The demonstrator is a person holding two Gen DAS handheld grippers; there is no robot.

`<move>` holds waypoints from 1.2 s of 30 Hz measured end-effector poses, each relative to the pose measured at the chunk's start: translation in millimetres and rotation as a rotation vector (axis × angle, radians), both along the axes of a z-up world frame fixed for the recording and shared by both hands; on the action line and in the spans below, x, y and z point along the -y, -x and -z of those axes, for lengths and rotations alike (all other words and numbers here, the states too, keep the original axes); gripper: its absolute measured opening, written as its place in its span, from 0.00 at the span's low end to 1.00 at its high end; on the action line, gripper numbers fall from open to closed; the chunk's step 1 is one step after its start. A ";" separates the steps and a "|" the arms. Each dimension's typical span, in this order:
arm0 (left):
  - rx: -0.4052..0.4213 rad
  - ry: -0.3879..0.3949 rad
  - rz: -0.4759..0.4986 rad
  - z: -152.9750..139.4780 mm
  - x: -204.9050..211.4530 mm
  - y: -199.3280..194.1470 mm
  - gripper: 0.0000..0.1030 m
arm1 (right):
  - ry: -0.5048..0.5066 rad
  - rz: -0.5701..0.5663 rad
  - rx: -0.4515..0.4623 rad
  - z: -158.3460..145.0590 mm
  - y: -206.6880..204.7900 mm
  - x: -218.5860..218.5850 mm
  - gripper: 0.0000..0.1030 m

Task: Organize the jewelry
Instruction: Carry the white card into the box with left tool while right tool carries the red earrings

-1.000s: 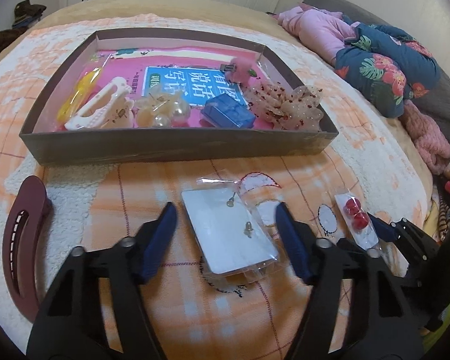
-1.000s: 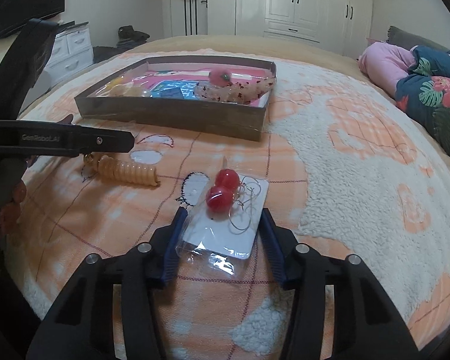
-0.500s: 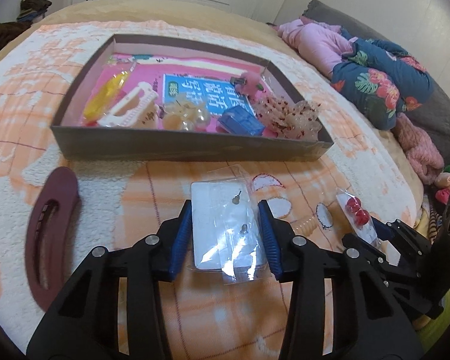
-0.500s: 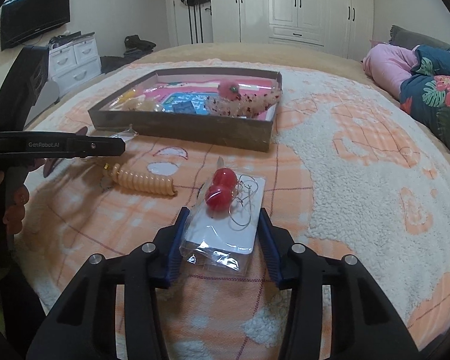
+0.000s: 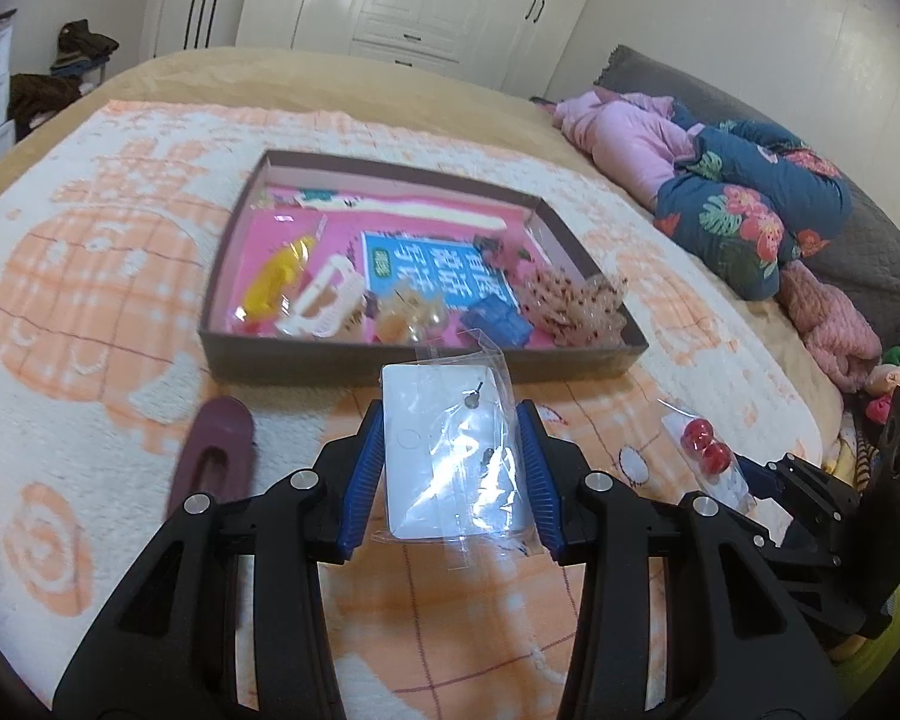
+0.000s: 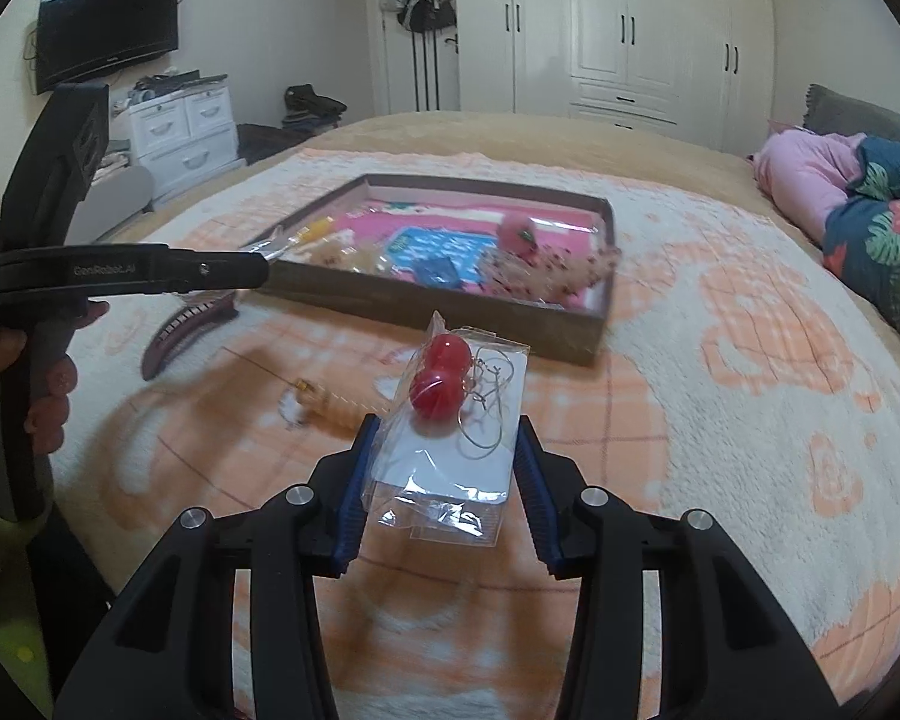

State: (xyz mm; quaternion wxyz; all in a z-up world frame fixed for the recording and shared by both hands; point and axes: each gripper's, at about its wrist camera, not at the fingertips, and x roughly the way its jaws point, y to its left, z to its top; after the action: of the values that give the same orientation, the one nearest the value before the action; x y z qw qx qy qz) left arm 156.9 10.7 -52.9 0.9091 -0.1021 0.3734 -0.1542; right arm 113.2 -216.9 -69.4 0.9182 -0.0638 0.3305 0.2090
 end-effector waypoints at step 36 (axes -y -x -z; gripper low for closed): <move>0.086 0.024 -0.076 -29.0 -27.6 -36.7 0.34 | -0.029 0.059 0.110 -45.4 -96.4 -18.3 0.41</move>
State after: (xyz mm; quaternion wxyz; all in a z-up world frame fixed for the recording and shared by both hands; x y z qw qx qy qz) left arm 193.6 38.3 -23.9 0.9282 -0.1203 0.3278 -0.1284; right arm 209.6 -198.5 -24.0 0.9415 -0.0521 0.2784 0.1829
